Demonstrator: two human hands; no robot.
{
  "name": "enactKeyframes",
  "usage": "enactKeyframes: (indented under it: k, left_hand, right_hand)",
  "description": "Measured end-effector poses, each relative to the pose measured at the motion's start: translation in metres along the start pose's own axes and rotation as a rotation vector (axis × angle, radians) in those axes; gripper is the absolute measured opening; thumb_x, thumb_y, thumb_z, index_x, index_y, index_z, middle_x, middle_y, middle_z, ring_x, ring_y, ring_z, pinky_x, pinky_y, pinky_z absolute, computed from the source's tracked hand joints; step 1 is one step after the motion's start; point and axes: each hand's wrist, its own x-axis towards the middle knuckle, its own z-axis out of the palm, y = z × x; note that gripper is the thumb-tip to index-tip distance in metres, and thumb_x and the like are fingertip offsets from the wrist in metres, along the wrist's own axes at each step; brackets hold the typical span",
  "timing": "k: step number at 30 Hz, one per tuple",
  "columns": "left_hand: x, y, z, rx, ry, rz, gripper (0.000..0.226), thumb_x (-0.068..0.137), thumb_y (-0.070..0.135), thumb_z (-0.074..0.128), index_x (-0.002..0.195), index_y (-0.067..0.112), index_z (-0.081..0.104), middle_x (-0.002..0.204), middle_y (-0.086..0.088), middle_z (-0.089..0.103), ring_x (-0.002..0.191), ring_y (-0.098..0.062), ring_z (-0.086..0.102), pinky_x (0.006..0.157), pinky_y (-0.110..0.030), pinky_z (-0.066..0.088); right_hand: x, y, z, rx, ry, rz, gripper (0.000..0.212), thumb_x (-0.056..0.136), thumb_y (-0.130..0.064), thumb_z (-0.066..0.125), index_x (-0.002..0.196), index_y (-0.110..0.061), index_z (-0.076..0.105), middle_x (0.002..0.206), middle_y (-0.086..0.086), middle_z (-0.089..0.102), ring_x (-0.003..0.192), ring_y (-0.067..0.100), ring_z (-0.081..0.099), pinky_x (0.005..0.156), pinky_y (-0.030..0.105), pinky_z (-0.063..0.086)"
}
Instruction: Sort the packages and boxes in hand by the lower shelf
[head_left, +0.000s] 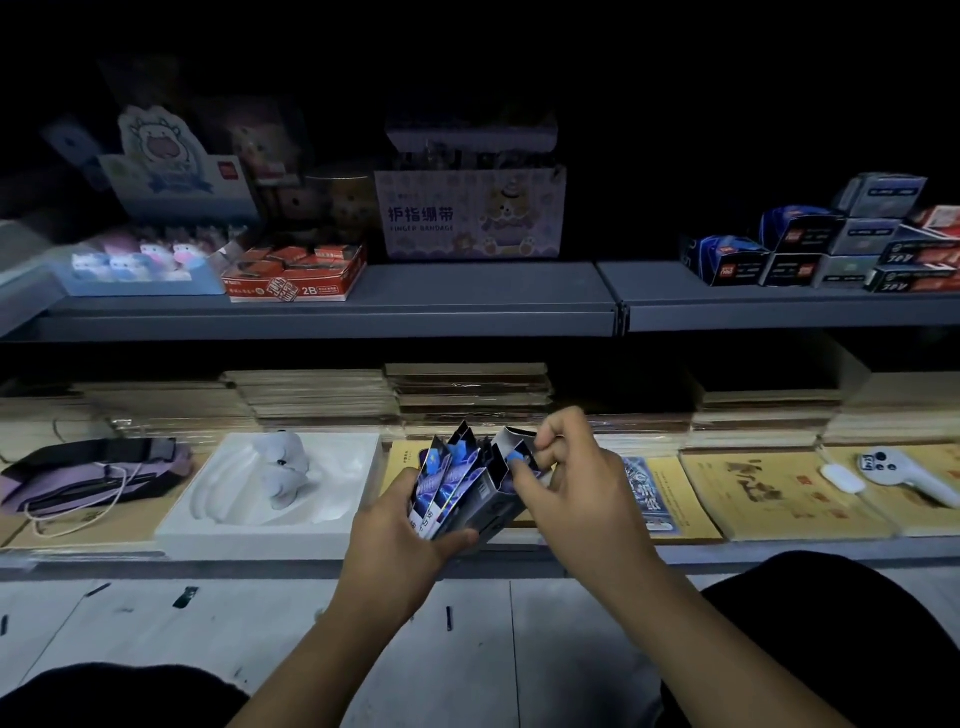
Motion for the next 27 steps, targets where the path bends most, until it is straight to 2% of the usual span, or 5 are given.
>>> enactKeyframes:
  k: [6,13,18,22,27]
  left_hand:
    - [-0.003,-0.001,-0.001,0.049,0.002,0.024,0.051,0.071,0.03,0.092,0.101,0.035,0.051,0.085,0.028,0.061,0.078,0.007,0.061,0.055,-0.007,0.045]
    - [-0.001,-0.006,0.001,0.224,0.019,0.097,0.051,0.077,0.036,0.086,0.112,0.039,0.049,0.094,0.019,0.067,0.083,-0.005,0.064,0.07,-0.025,0.056]
    - [0.0,-0.009,0.007,0.333,-0.027,0.143,0.045,0.081,0.036,0.082,0.11,0.038,0.047,0.093,0.012,0.07,0.082,-0.007,0.065,0.069,-0.029,0.057]
    - [-0.001,-0.011,0.01,0.396,-0.043,0.177,0.045,0.082,0.04,0.08,0.111,0.038,0.045,0.097,0.012,0.071,0.085,-0.01,0.065,0.069,-0.031,0.056]
    - [-0.002,-0.012,0.012,0.429,-0.04,0.195,0.042,0.083,0.043,0.076,0.108,0.039,0.042,0.096,0.011,0.071,0.083,-0.012,0.064,0.069,-0.032,0.056]
  right_hand:
    - [0.0,0.006,0.0,-0.17,-0.128,-0.046,0.012,0.093,-0.028,0.06,0.084,-0.028,0.069,0.084,-0.013,0.06,0.077,0.006,0.057,0.068,0.038,0.053]
    - [-0.004,-0.013,-0.007,0.06,0.099,-0.227,0.01,0.093,-0.016,0.071,0.084,-0.021,0.069,0.084,-0.011,0.058,0.068,0.007,0.056,0.061,0.012,0.034]
    - [-0.006,-0.009,0.005,-0.046,0.038,-0.241,0.015,0.087,-0.037,0.076,0.083,-0.024,0.069,0.089,-0.012,0.049,0.079,0.01,0.056,0.061,0.03,0.049]
    - [-0.005,-0.002,0.01,-0.115,-0.027,-0.111,0.027,0.081,-0.05,0.077,0.076,-0.028,0.062,0.091,-0.012,0.047,0.078,0.007,0.053,0.062,0.031,0.049]
    - [-0.005,0.002,0.017,-0.021,-0.075,-0.07,0.027,0.077,-0.042,0.083,0.07,-0.027,0.062,0.09,-0.015,0.048,0.087,0.006,0.055,0.071,0.035,0.051]
